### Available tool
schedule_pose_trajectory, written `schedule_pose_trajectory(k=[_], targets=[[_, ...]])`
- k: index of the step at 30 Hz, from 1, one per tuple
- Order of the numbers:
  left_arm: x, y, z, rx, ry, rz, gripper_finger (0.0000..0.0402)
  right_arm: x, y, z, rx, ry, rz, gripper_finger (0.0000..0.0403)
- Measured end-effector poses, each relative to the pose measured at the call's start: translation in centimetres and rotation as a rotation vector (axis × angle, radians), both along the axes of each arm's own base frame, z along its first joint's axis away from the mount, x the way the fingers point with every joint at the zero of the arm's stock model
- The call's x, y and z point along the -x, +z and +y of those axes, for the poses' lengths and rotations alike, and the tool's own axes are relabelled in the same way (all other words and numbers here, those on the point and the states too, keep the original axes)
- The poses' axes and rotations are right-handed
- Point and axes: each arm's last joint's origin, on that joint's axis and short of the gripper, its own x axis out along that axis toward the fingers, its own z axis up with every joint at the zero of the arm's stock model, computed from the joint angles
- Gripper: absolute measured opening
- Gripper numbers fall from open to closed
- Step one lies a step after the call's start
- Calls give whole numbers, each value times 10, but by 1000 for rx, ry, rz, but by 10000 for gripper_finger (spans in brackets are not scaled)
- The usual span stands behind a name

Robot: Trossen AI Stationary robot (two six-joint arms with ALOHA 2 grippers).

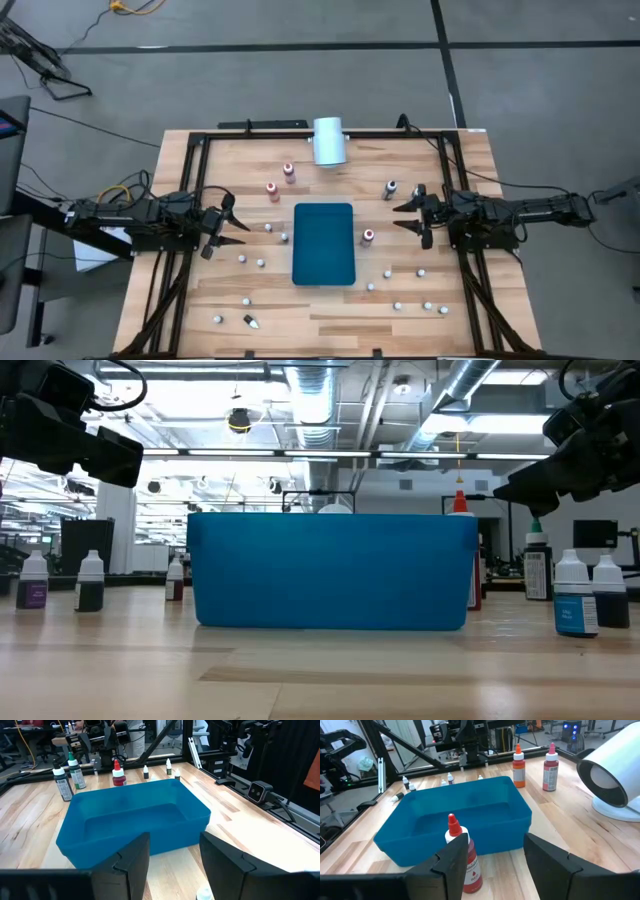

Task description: Pick & Place food coloring

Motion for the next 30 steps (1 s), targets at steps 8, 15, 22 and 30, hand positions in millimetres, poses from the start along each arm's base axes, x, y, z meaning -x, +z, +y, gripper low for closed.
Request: schedule_pose_trajectory(k=[8, 15, 22, 30], targets=[[0, 1, 0, 30, 4, -6, 165, 0, 0, 0, 0, 0, 0, 184], [0, 2, 0, 53, 6, -6, 165, 0, 0, 0, 0, 0, 0, 184], [-1, 2, 0, 139, 29, 5, 165, 0, 0, 0, 0, 0, 0, 184], [-2, 4, 7, 41, 312, -47, 165, 0, 0, 0, 0, 0, 0, 184]])
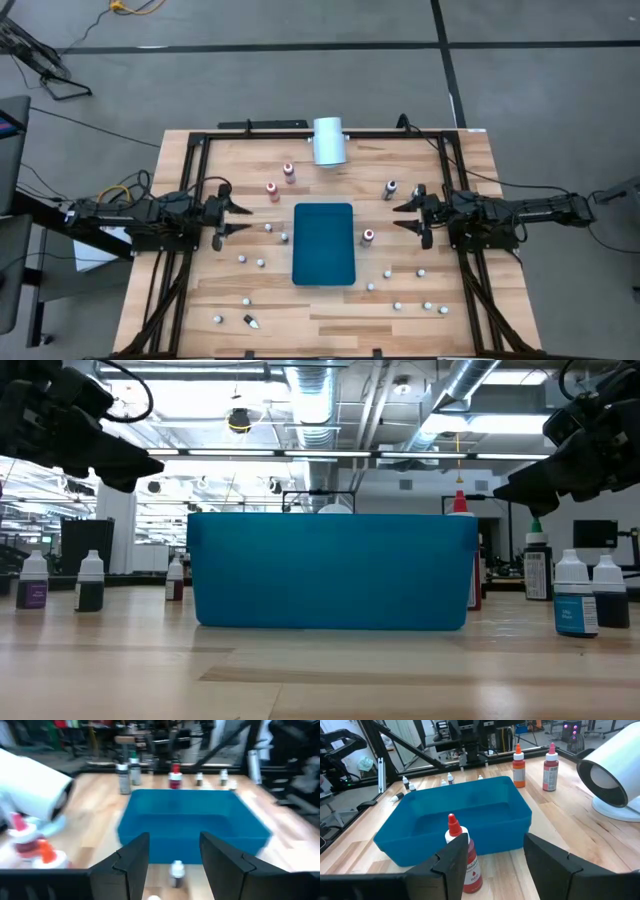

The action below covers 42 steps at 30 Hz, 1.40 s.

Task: Pick & Place food coloring
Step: Put the large pink food coloring bottle into the blue bin

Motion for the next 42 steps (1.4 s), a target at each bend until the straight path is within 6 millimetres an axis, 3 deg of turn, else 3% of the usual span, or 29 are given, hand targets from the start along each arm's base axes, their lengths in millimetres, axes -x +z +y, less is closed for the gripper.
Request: schedule_pose_trajectory(k=[6, 12, 22, 33, 42], targets=[[0, 4, -5, -140, 85, -21, 165, 0, 0, 0, 0, 0, 0, 184], [-5, 26, -9, -295, 208, 61, 165, 0, 0, 0, 0, 0, 0, 184], [-54, 71, -6, -508, 342, 345, 165, 0, 0, 0, 0, 0, 0, 184], [-115, 114, 36, -520, 332, 566, 165, 0, 0, 0, 0, 0, 0, 184], [-142, 126, 84, -460, 337, 783, 165, 0, 0, 0, 0, 0, 0, 184]])
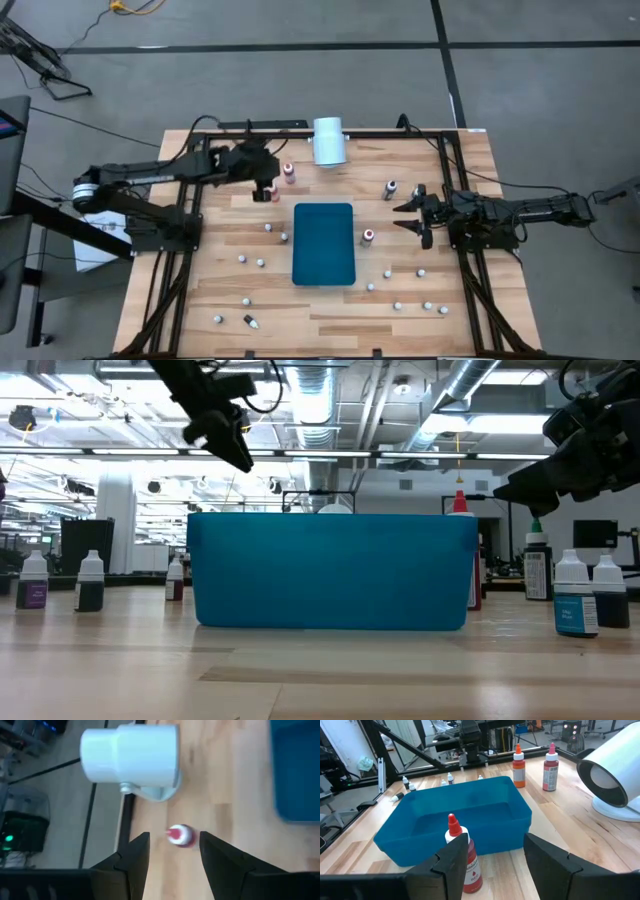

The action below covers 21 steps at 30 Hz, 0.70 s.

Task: Pick & Place food coloring
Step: Put the large pink food coloring bottle into the blue bin

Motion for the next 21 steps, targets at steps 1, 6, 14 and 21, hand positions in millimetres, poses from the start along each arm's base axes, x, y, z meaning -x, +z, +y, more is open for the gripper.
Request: schedule_pose_trajectory(k=[1, 6, 14, 21], targets=[[-2, 1, 5, -2, 9, 18, 165, 0, 0, 0, 0, 0, 0, 184], [-17, -1, 27, 10, 32, 79, 165, 0, 0, 0, 0, 0, 0, 184], [-41, -10, 56, 63, 27, 160, 165, 0, 0, 0, 0, 0, 0, 184], [-51, -27, 80, 128, 64, 284, 165, 0, 0, 0, 0, 0, 0, 184]])
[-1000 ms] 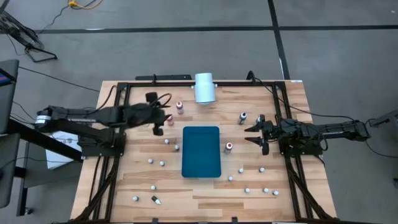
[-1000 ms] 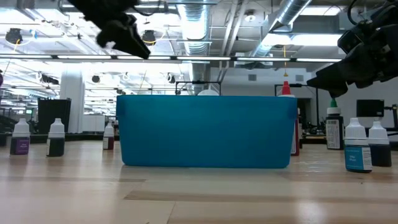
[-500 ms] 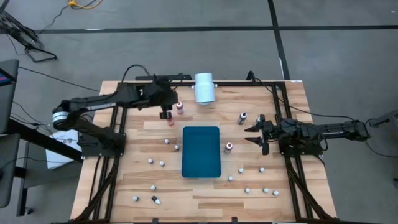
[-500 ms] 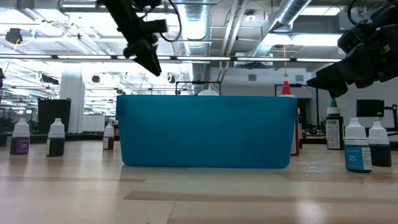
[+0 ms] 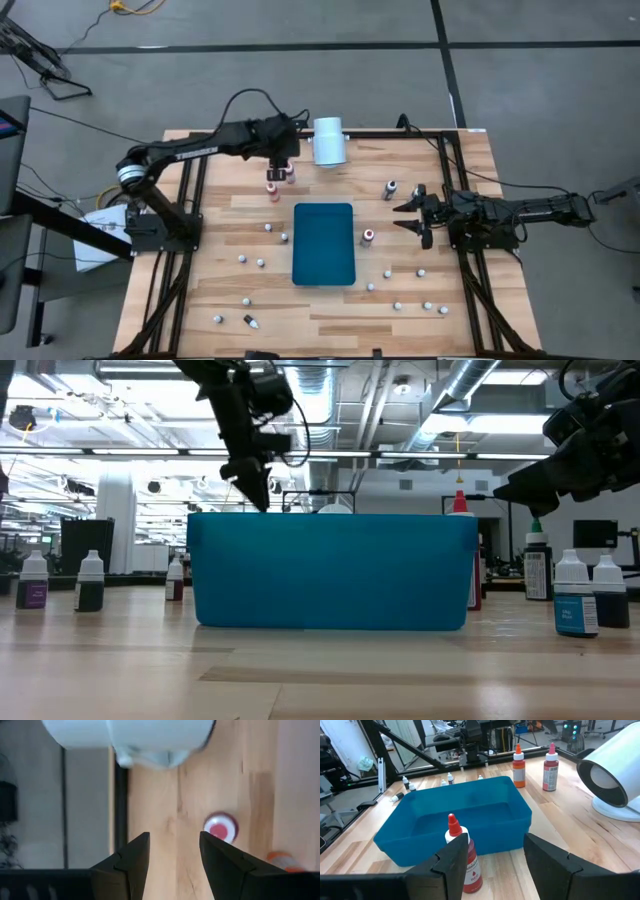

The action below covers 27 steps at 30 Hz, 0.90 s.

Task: Pick & Place food coloring
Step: Put the large pink food coloring bottle into the blue bin

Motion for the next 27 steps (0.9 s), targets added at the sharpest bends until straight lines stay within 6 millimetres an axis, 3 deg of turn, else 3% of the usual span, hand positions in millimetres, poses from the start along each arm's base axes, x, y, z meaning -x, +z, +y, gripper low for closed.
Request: schedule_pose_trajectory(k=[8, 27], targets=[[-4, -16, 7, 82, 3, 56, 165, 0, 0, 0, 0, 0, 0, 184], [-4, -17, 3, 157, 2, 37, 165, 0, 0, 0, 0, 0, 0, 184]])
